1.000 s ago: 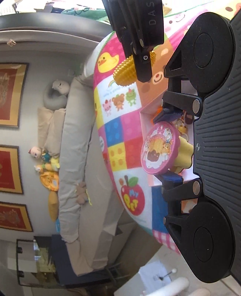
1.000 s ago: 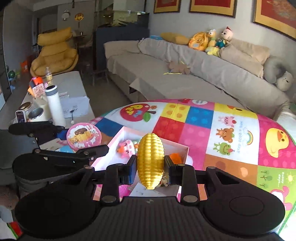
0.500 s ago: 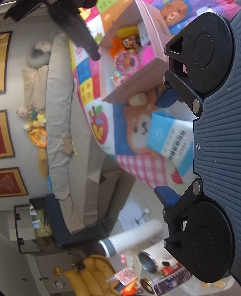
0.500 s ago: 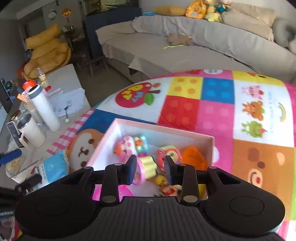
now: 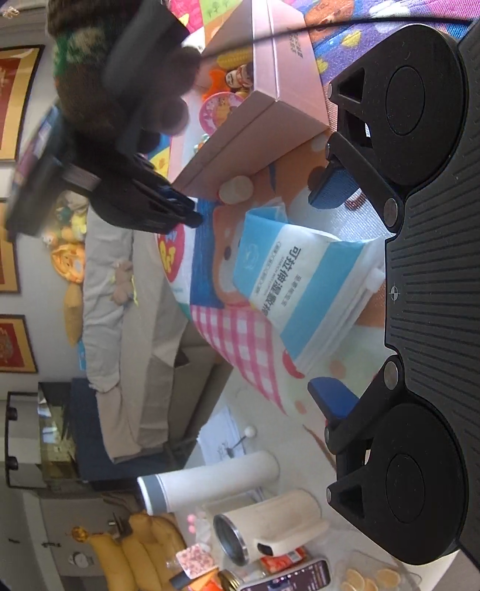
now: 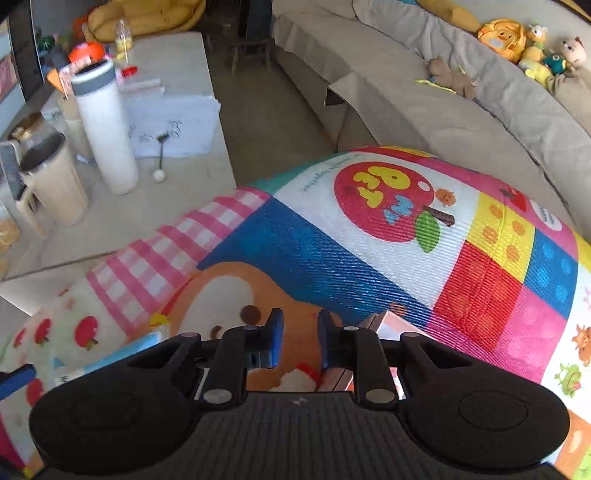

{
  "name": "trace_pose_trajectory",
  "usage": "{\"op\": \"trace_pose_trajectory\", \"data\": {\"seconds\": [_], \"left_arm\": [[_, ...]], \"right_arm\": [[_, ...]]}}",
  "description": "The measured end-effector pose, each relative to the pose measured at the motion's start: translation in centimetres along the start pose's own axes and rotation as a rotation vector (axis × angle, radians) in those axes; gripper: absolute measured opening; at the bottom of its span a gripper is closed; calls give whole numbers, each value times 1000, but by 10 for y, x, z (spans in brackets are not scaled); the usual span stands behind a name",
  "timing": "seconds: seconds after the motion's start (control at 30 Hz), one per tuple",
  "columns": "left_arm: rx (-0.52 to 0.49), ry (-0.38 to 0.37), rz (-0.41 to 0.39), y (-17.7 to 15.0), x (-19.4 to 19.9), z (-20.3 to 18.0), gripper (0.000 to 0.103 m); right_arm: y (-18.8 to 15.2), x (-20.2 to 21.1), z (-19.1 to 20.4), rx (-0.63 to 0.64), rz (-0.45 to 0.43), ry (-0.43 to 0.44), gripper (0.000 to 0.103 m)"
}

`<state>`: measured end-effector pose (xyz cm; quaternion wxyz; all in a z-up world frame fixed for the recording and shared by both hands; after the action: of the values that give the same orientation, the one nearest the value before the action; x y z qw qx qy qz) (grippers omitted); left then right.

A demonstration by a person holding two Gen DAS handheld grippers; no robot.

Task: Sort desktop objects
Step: 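Withdraw both grippers from the pink box, then reach the right gripper toward the white red-capped yogurt bottle beside the box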

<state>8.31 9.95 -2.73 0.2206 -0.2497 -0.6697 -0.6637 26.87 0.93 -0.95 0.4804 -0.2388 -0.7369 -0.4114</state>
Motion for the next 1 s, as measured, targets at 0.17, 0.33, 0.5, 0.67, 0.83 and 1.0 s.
{"op": "trace_pose_trajectory", "data": {"seconds": [0.17, 0.33, 0.5, 0.67, 0.83, 1.0], "left_arm": [[6, -22, -14, 1, -1, -2, 102], [85, -40, -14, 0, -1, 10, 102], [91, -46, -17, 1, 1, 11, 102], [79, -18, 0, -3, 6, 14, 102], [72, 11, 27, -12, 13, 19, 102], [61, 38, 63, -16, 17, 18, 102]], "right_arm": [[-6, -34, 4, 42, 109, -85, 10], [-16, -36, 18, 79, 162, -103, 11], [-42, -16, 34, 72, 206, -12, 11], [-94, 23, 70, 87, 245, 150, 11], [-146, 62, 93, 109, 226, 235, 11], [-176, 80, 88, 74, 162, 258, 31]]}}
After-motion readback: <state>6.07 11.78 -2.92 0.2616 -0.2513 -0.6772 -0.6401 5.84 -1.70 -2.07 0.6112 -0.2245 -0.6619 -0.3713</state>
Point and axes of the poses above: each gripper's, at about its wrist camera, not at the fingertips, and x roughly against the way its jaws point, z to its left, y to its top, the point moved 9 cm from there along -x, roughly the way its jaws point, and after that the axes turned 6 degrees about z, right-handed, at the moved point
